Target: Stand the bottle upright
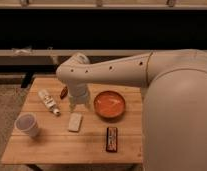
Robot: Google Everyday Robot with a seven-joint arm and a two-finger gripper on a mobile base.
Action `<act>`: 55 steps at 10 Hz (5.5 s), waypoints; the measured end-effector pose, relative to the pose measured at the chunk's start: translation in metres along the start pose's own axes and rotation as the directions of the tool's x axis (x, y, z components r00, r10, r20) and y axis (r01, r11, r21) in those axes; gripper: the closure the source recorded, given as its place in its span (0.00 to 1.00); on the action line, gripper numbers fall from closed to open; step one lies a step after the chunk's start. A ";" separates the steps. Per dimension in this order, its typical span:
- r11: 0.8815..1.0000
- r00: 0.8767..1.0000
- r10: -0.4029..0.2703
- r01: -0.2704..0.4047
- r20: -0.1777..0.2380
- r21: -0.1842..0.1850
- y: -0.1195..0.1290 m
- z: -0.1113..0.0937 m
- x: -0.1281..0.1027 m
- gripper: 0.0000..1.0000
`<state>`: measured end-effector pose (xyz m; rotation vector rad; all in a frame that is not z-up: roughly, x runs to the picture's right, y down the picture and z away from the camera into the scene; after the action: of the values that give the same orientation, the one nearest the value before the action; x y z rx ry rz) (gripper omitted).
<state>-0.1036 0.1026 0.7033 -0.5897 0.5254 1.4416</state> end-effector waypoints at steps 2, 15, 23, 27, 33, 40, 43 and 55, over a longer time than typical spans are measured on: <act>1.000 1.000 0.000 0.000 0.000 0.000 0.000 0.000 0.000 0.35; 0.919 0.934 -0.349 0.357 0.077 -0.166 0.121 0.081 -0.082 0.35; 0.876 0.896 -0.435 0.444 0.088 -0.190 0.166 0.123 -0.072 0.35; 0.904 0.916 -0.389 0.401 0.104 -0.150 0.160 0.144 -0.093 0.35; 0.898 0.907 -0.403 0.418 0.124 -0.139 0.175 0.148 -0.102 0.64; 0.881 0.885 -0.460 0.466 0.074 -0.088 0.166 0.137 -0.084 1.00; 0.880 0.881 -0.471 0.473 0.038 -0.049 0.136 0.122 -0.060 1.00; 0.919 0.926 -0.354 0.370 -0.130 0.137 0.009 0.103 0.001 1.00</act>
<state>-0.1149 0.1717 0.7793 -0.6002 0.5728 1.0107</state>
